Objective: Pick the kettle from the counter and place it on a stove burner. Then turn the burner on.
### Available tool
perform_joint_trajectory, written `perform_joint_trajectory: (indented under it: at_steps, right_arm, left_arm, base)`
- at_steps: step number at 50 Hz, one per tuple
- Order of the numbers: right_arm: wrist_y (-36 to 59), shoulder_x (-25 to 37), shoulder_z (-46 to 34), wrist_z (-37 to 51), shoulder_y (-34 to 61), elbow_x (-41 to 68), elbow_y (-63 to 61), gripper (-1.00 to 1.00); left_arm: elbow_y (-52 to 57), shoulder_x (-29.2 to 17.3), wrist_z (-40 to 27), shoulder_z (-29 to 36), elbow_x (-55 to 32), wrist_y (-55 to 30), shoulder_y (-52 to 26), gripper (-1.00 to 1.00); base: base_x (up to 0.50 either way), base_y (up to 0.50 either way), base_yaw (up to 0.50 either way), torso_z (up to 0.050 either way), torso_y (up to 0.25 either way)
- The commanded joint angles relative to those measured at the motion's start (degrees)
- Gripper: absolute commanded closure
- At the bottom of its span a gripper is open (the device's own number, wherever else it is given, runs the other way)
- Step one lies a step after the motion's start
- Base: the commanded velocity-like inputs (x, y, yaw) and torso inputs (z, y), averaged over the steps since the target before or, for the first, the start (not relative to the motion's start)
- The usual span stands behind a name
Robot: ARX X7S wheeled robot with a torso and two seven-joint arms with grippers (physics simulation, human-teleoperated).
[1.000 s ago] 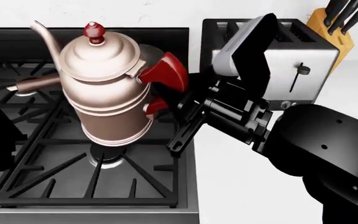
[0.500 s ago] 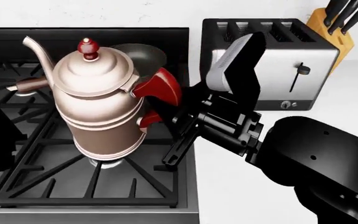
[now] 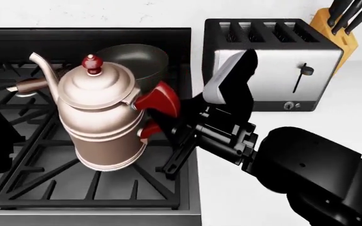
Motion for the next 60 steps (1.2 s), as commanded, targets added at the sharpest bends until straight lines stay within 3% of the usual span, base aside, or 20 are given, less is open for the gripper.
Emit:
perform_joint_trajectory:
  at_steps: [1,44,45,60]
  right_arm:
    - [-1.8,-0.2,-0.5,-0.9,-1.2,-1.1,0.6,1.0]
    - [-5.2,-1.1,-4.9,-1.5,-2.5,-4.5,2.5,1.0]
    - [-5.2,-0.9,-5.2,-1.7,-2.5,-4.6,2.2,-1.0]
    - [-5.0,-0.6,-6.1,-1.6,-2.2,-4.7,1.7,-1.0]
  left_arm:
    - [-0.1,-0.4,-0.3,0.1,0.1,0.5,0.1,-1.0]
    - [-0.3,-1.7,-1.4,0.9,0.2,2.0,0.2,-1.0]
    - [-0.3,-1.7,-1.4,1.0,0.2,2.0,0.2,-1.0]
    - [-0.3,-2.2,-1.7,1.0,0.3,2.4,0.4,-1.0]
  base:
    - [0.0,0.0,0.0,0.0,0.0]
    - [0.0,0.0,0.0,0.0,0.0]
    - [0.0,0.0,0.0,0.0,0.0]
    - [0.0,0.0,0.0,0.0,0.0]
